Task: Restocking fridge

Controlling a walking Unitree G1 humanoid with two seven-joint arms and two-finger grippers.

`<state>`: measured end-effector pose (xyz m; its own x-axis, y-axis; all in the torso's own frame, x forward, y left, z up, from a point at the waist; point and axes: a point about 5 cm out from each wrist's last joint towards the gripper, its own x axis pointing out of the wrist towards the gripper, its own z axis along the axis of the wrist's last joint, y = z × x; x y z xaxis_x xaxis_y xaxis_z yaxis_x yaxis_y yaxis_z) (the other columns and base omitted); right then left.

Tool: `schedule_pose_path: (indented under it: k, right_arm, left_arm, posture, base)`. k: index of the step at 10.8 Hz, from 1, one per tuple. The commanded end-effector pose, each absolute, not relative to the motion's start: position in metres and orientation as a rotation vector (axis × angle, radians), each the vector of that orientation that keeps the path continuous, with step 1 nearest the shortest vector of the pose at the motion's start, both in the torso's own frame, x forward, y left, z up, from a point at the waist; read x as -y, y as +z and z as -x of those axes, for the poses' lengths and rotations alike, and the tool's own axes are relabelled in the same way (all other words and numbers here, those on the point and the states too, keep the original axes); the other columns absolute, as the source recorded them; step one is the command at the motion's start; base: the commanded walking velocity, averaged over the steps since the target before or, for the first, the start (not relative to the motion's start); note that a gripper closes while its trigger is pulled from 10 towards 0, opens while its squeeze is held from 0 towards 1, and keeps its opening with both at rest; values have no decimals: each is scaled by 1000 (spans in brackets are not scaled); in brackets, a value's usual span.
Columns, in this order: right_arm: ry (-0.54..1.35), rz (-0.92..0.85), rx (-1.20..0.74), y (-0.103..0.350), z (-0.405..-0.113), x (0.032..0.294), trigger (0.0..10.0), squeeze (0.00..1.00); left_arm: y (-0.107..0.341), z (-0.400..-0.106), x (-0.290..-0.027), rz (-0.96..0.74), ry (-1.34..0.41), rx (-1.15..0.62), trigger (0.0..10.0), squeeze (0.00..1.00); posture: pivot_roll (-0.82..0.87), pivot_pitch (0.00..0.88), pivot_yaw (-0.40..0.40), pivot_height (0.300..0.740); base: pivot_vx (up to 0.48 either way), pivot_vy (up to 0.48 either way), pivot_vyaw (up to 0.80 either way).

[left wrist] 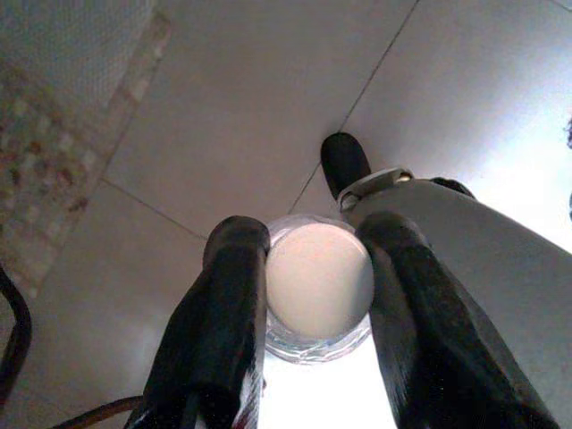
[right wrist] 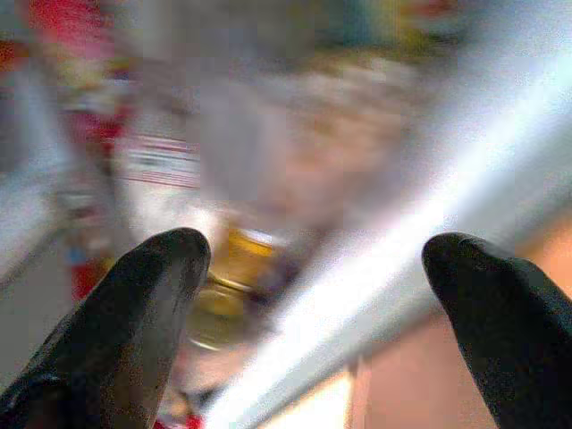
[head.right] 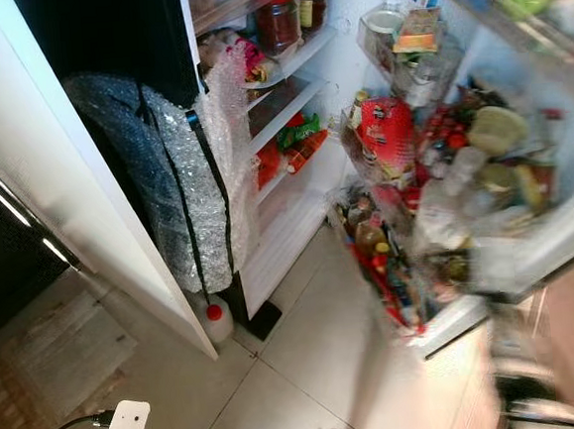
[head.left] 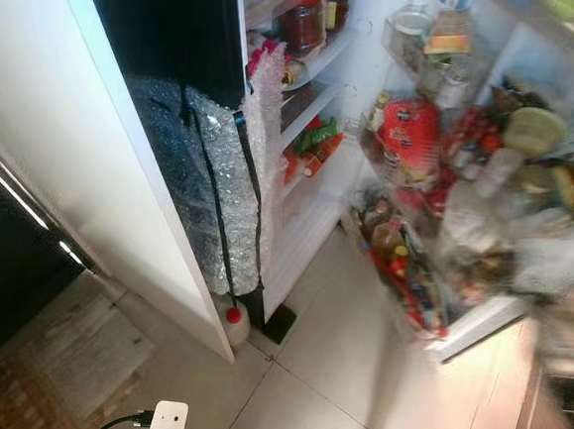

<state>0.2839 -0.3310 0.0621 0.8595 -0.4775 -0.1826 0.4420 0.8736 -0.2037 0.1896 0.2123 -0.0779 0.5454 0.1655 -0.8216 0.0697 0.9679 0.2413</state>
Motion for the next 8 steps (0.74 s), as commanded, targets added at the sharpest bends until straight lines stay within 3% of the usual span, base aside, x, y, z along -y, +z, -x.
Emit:
schedule_pose_path:
  k: [1,3,5,8]
  right_arm:
    - [-511,135,-288,49,-272,333,10000,0]
    - [-447,120,-348,32,-269,317,10000,0]
    - [-327,58,-477,0,-260,283,10000,0]
    - [-183,-16,-790,-60,-211,231,10000,0]
  left_arm:
    - [-82,-183,-211,-261,48,-1021,10000,0]
    - [-82,-183,-211,-260,45,-1023,10000,0]
    - [-82,-183,-211,-255,48,-1023,10000,0]
    - [-82,-183,-210,-238,57,-1025,10000,0]
  posture:
    - [-148,172,-60,740]
    - [-148,175,-60,740]
    - [-144,177,-60,740]
    - [-138,183,-65,740]
  base:
    - [0,0,0]
    - [0,0,0]
    - [0,0,0]
    - [0,0,0]
